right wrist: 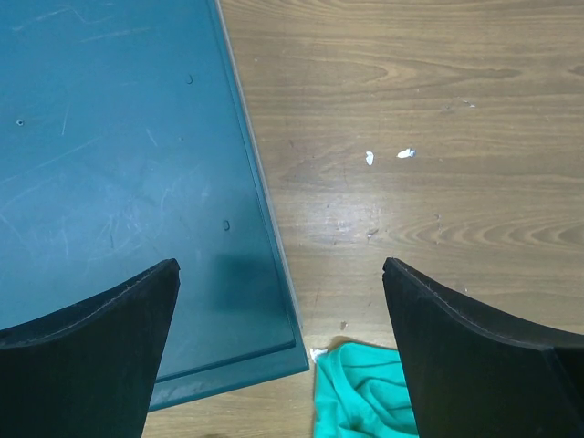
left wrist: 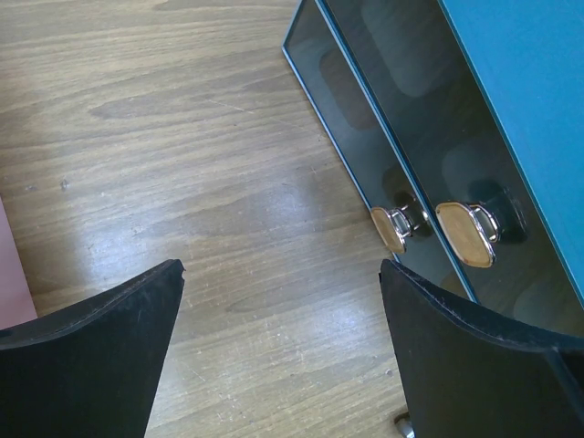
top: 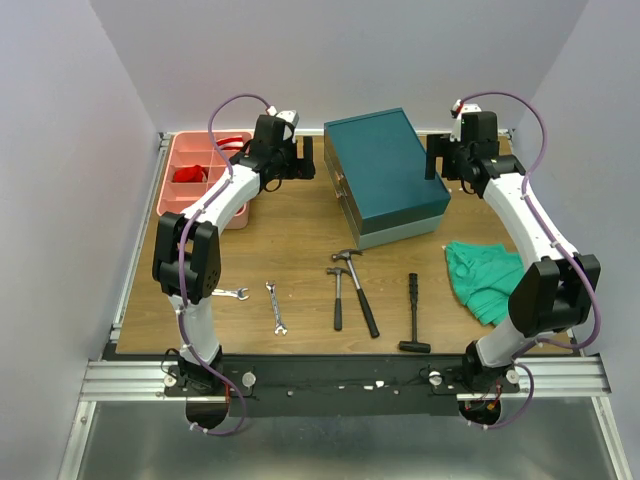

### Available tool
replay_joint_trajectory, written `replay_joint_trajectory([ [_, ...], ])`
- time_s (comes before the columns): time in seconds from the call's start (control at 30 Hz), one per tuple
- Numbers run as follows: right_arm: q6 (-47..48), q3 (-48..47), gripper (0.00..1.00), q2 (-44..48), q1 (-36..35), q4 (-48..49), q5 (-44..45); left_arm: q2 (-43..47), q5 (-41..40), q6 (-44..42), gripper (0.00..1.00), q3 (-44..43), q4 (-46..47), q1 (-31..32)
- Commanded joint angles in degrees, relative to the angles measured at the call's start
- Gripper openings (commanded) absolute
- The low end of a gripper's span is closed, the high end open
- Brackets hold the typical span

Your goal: Sort the tools into containers

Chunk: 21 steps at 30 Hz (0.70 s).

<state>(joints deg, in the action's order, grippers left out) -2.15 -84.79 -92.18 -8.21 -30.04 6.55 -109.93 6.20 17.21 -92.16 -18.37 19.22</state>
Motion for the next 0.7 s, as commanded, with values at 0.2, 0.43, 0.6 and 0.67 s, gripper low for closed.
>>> replay_joint_trajectory([
  [0.2, 3.99, -0.98, 1.00, 1.22, -0.41, -0.45, -3.99, 3.93, -0.05, 0.98, 0.99, 1.81, -0.61, 0.46],
  [0.43, 5.93, -2.92, 1.00, -0.81, -0.58, -2.65, -9.17, 3.58, 6.37, -1.66, 0.98, 0.58, -2.02, 0.99],
  [0.6, 4.97, -2.22, 0.99, -1.68, -1.11, -2.74, -10.50, 2.71, 8.57, 0.10, 0.97, 1.55, 0.44, 1.61],
  [0.67, 4.79, -1.60, 0.99, -1.86, -1.37, -2.48, -10.41, 2.18, 9.01, 0.54, 0.97, 1.02, 1.58, 1.96],
])
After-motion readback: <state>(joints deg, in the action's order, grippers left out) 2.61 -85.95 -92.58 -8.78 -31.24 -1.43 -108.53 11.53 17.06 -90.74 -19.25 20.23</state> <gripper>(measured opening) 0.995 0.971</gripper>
